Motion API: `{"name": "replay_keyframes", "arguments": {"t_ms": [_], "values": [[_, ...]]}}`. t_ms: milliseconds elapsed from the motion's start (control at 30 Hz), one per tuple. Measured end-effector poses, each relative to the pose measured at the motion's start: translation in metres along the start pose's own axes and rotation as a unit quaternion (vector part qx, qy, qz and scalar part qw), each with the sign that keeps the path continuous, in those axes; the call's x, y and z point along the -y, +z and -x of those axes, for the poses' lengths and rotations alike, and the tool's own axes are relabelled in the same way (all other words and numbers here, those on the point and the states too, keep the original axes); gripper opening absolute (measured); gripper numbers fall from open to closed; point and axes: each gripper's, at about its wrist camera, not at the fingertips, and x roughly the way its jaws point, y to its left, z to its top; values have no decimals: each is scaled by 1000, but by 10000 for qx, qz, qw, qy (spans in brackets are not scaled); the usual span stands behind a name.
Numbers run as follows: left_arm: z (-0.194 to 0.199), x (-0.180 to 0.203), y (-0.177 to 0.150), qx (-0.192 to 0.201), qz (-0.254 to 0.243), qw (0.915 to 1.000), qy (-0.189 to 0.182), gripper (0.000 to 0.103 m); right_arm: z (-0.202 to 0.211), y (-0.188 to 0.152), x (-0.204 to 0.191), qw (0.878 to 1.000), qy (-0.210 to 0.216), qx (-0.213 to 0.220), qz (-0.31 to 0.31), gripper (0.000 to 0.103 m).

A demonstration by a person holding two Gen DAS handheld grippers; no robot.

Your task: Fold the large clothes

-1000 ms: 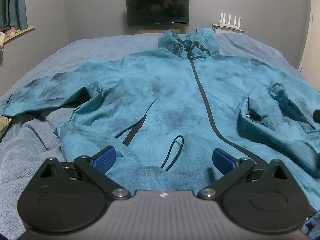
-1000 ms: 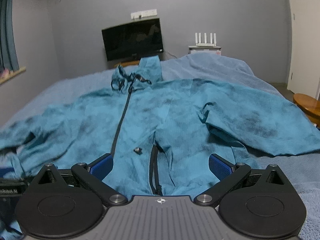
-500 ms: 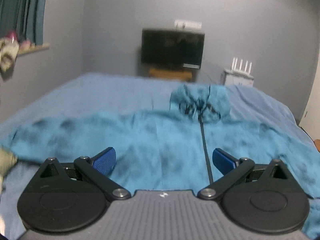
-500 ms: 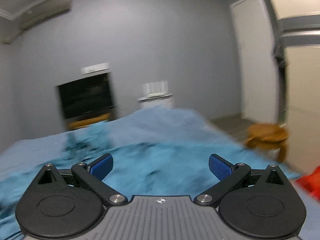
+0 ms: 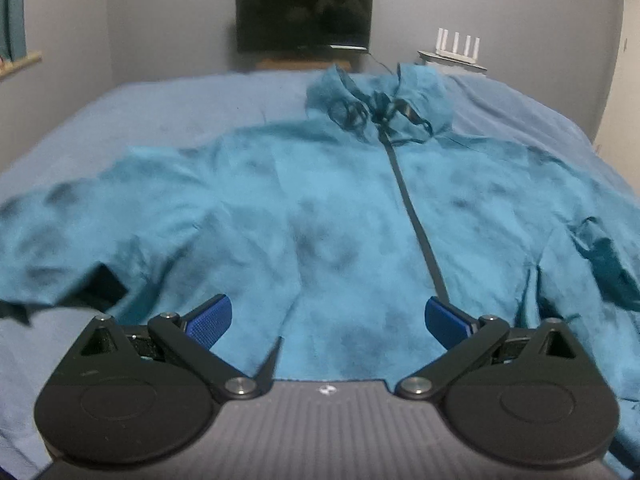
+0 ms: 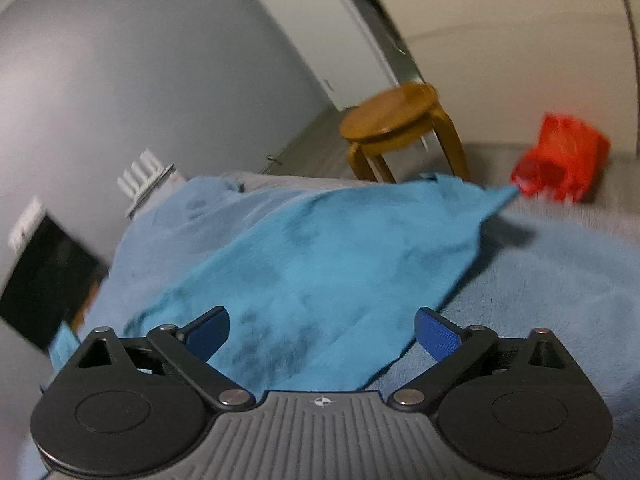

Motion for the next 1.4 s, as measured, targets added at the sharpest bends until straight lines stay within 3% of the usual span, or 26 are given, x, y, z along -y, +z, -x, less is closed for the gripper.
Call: {"name": "replay_keyframes", "arguments": {"t_ms": [133, 267, 500, 533, 633, 667, 700, 800, 933, 1067, 1200, 1267, 1400], "values": [[-15, -7, -2, -117, 14, 9998, -145, 103, -24, -4, 22, 9980, -579, -185, -199, 80], [-32, -5, -5, -293, -40, 9991, -306, 103, -58, -4, 38, 9943, -810, -469, -509, 63], [-49, -5, -7, -503, 38, 9977, -445, 103, -89, 3, 52, 9936, -883, 137, -696, 56], [-52, -7, -7, -536, 83, 9975, -463, 103, -93, 4, 57, 9931, -840, 219, -792, 52], [-57, -12, -5, -624, 246, 9967, -461, 103, -98, 8, 69, 9889, -750, 554, -1153, 28], [-58, -13, -5, -639, 301, 9964, -462, 103, -95, 8, 71, 9885, -652, 646, -1204, 15], [-59, -15, -6, -648, 356, 9962, -462, 103, -90, 9, 71, 9882, -545, 749, -1218, 9], [-60, -16, -6, -646, 399, 9962, -422, 103, -70, 13, 49, 9898, -220, 1087, -897, 7], [-58, -13, -6, -577, 283, 9972, -375, 103, -33, 14, -15, 9846, 561, 1638, 224, 4], [-56, -8, -7, -519, 137, 9980, -345, 103, 9, -14, -101, 9567, 1599, 1963, 1435, 4], [-55, -9, -7, -459, 119, 9981, -402, 103, 43, -71, -190, 9086, 2594, 1762, 2759, 4], [-56, -11, -8, -462, 160, 9979, -436, 103, 53, -110, -227, 8794, 3067, 1423, 3351, 4], [-60, -16, -8, -502, 279, 9971, -499, 103, 45, -188, -269, 8384, 3634, 279, 4053, 4]]}}
